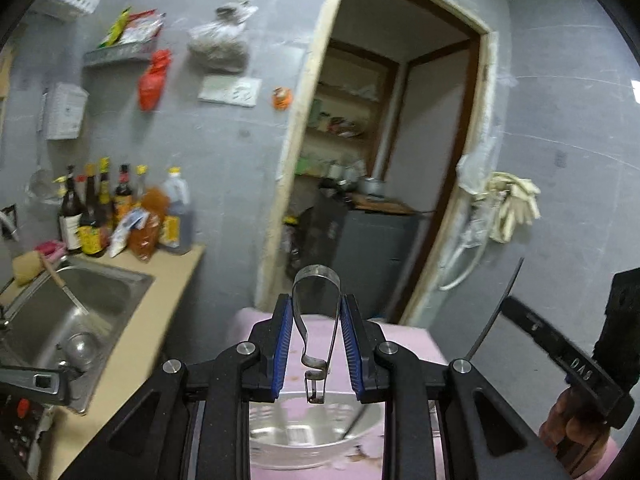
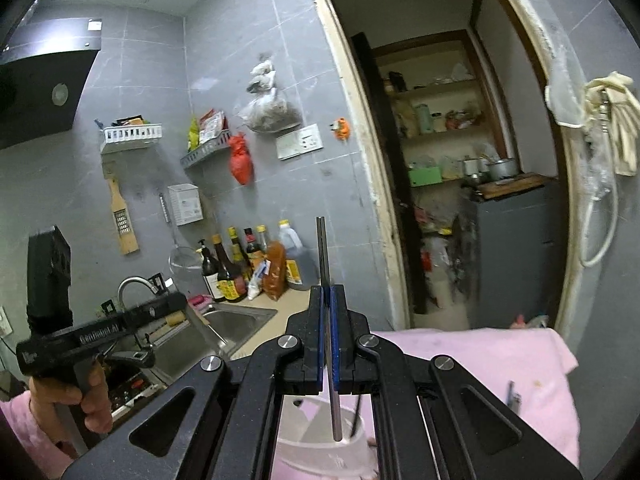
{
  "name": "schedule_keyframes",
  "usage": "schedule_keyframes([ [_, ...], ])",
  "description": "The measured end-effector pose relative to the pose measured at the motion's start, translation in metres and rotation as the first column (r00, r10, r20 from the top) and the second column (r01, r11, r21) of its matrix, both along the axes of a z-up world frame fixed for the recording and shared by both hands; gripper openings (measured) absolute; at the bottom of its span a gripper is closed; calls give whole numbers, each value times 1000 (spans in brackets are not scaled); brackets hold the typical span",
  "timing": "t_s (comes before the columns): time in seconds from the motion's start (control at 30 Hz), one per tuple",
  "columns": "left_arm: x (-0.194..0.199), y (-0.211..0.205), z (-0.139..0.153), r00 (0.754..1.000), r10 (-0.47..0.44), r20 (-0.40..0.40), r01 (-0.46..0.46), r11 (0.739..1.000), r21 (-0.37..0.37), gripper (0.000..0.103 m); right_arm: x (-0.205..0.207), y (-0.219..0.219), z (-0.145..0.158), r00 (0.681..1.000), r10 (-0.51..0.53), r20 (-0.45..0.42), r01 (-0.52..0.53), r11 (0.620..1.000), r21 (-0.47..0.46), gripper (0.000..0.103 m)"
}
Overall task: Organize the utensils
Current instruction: 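Carry the wire-loop utensil with the left tool while the right tool carries the chopstick to the basket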
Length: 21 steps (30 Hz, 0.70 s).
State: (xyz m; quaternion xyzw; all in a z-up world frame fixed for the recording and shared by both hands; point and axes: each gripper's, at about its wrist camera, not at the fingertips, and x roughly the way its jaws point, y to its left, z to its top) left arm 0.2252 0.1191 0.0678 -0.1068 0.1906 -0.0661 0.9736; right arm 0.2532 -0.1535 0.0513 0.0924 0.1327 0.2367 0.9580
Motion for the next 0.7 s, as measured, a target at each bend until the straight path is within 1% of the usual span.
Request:
schedule_keyframes([
  [0.07,7,7,-12,999,24,-22,-24,1000,15,23,8,9,-8,1000,5,-11,-5,1000,-8,3],
  [0.23,22,16,-45,994,55,-98,-51,998,38,23,30,25,-42,997,19,-78,-20,1000,-9,3],
  [0.37,30,12,-69,988,61,-141,-49,995,89,23,35,36,-62,992,23,-121,-28,999,-36,3],
  [0.43,32,9,-78,985,55,-165,-38,994,103,23,38,38,-75,987,25,-160,-32,999,-39,3],
  [0.5,35,7,-86,980,46,-192,-27,995,101,24,39,35,-81,982,24,-185,-31,999,-40,3],
  [0.6,36,8,-96,973,38,-229,-22,997,71,24,35,27,-85,978,19,-208,-26,999,-30,4],
  [0.63,36,8,-99,971,35,-237,-21,998,63,24,32,23,-85,978,15,-207,-21,999,-27,6],
  [0.7,34,6,-100,969,26,-245,-13,998,56,26,27,15,-84,978,5,-207,-9,1000,-18,13],
])
